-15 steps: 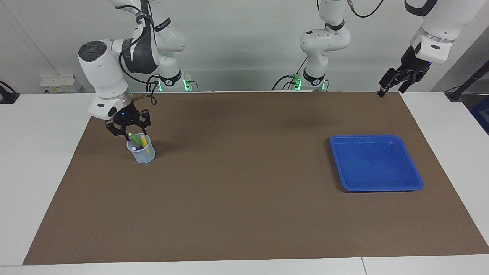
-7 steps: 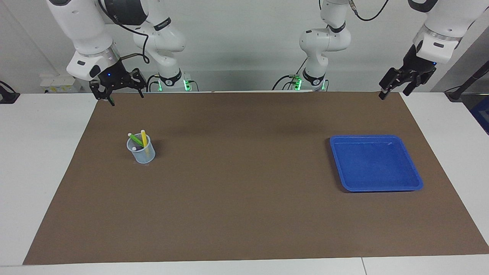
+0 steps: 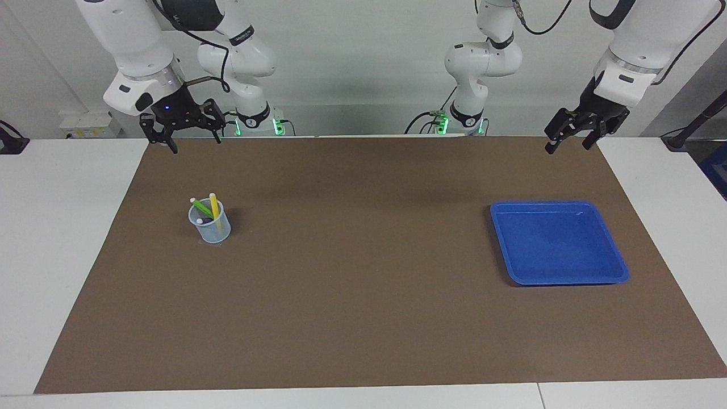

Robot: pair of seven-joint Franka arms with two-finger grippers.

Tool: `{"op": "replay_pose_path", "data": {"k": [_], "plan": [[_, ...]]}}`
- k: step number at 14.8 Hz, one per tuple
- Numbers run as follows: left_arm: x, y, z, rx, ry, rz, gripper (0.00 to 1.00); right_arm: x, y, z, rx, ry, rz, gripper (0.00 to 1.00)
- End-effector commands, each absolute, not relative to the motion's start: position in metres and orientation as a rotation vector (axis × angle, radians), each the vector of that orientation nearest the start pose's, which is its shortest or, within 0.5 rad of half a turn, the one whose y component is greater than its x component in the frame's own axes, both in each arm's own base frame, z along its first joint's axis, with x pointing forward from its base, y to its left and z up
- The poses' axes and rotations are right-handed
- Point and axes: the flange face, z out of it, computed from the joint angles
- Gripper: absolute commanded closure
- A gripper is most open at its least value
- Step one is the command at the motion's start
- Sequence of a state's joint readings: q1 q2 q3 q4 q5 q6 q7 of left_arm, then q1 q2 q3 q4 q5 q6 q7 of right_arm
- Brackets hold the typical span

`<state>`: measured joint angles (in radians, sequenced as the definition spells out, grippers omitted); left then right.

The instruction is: Transfer and insert pens with both arms

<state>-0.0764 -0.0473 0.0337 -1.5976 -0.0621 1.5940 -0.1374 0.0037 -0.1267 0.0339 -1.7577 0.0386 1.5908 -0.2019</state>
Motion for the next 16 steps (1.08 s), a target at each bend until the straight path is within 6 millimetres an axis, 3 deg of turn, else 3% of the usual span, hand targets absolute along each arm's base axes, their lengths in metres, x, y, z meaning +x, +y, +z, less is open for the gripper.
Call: {"op": "replay_pose_path", "data": {"k": [1,5,7,16], "plan": [[0.54,-0.036,0.639,-3.173,-0.118,-0.083,0.0,0.527,0.015,0.606,-3.063,-0.293,0.019,0.0],[0.54,-0.027,0.642,-3.122,-0.072,-0.098,0.0,0.55,0.015,0.61,-3.097,-0.14,0.048,0.0],[0.541,-0.018,0.642,-3.121,-0.019,-0.092,0.0,0.548,0.013,0.61,-3.1,-0.123,0.051,0.0],[0.539,-0.02,0.647,-3.122,-0.009,-0.116,0.0,0.547,0.006,0.607,-3.099,-0.094,0.058,0.0]]}}
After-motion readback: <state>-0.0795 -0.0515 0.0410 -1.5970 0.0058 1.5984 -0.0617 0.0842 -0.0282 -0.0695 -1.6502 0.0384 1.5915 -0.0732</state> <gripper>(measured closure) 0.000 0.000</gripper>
